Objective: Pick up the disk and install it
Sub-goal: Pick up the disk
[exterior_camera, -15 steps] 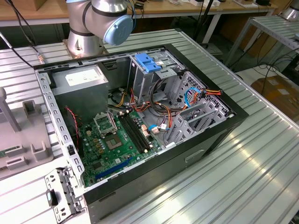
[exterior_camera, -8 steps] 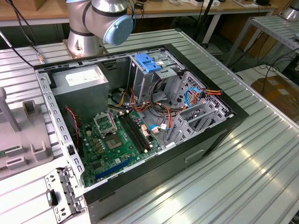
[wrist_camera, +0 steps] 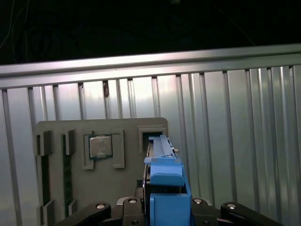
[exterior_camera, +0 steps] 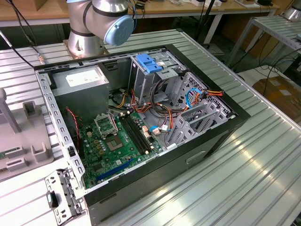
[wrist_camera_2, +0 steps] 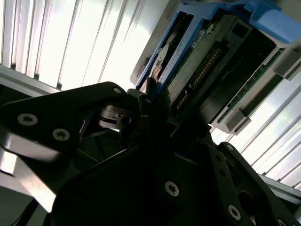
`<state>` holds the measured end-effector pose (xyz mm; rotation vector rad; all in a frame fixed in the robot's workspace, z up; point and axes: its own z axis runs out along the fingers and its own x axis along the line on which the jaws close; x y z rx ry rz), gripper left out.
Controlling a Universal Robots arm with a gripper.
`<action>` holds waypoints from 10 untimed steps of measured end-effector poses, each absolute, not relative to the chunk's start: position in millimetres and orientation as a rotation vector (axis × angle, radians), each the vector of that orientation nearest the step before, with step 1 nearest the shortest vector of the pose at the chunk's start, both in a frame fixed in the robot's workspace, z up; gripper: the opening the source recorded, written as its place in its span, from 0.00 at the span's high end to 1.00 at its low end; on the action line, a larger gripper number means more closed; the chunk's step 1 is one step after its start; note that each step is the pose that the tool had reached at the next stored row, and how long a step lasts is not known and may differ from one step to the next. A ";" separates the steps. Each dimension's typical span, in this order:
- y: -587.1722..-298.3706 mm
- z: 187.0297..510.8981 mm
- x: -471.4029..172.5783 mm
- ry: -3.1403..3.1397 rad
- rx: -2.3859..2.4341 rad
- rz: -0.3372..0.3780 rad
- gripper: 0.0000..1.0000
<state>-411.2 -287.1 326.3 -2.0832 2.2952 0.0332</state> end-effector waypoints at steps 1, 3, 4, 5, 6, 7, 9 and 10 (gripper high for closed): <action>-287.1 326.6 -411.2 2.295 -2.083 0.033 0.64; -287.1 327.3 -411.2 2.295 -2.083 0.033 0.64; -287.1 327.7 -411.2 2.295 -2.083 0.033 0.64; -287.1 328.3 -411.2 2.295 -2.083 0.033 0.64; -287.1 328.8 -411.2 2.295 -2.083 0.033 0.64; -287.1 329.3 -411.2 2.295 -2.083 0.033 0.64; -287.1 330.9 -411.2 2.295 -2.083 0.033 0.64; -287.1 331.4 -411.2 2.295 -2.083 0.033 0.64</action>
